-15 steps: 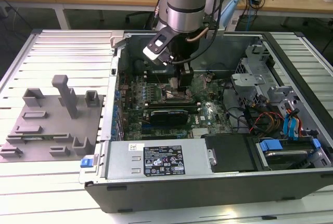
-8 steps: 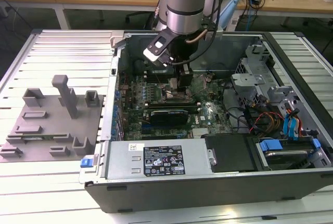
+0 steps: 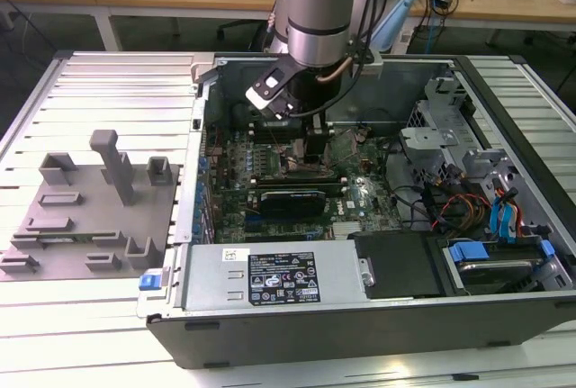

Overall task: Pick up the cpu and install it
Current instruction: 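Place the cpu into insertion slot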

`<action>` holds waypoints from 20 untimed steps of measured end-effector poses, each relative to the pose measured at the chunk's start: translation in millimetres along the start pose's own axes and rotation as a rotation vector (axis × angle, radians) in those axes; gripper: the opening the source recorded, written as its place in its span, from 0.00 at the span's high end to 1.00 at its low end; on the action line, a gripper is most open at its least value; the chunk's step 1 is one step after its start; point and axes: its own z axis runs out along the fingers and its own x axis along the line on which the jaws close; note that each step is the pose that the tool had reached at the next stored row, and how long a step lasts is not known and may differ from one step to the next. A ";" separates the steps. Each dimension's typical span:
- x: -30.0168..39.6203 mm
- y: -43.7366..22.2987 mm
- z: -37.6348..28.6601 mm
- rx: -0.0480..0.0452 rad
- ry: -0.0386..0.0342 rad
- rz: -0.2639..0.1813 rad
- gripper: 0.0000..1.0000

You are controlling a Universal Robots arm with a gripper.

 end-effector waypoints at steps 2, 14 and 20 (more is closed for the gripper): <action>1.0 -0.1 3.3 0.0002 -0.0001 0.000 0.45; 5.0 -0.8 18.4 -0.0001 0.0005 -0.017 0.45; 7.8 -0.9 21.0 -0.0003 0.0012 -0.032 0.45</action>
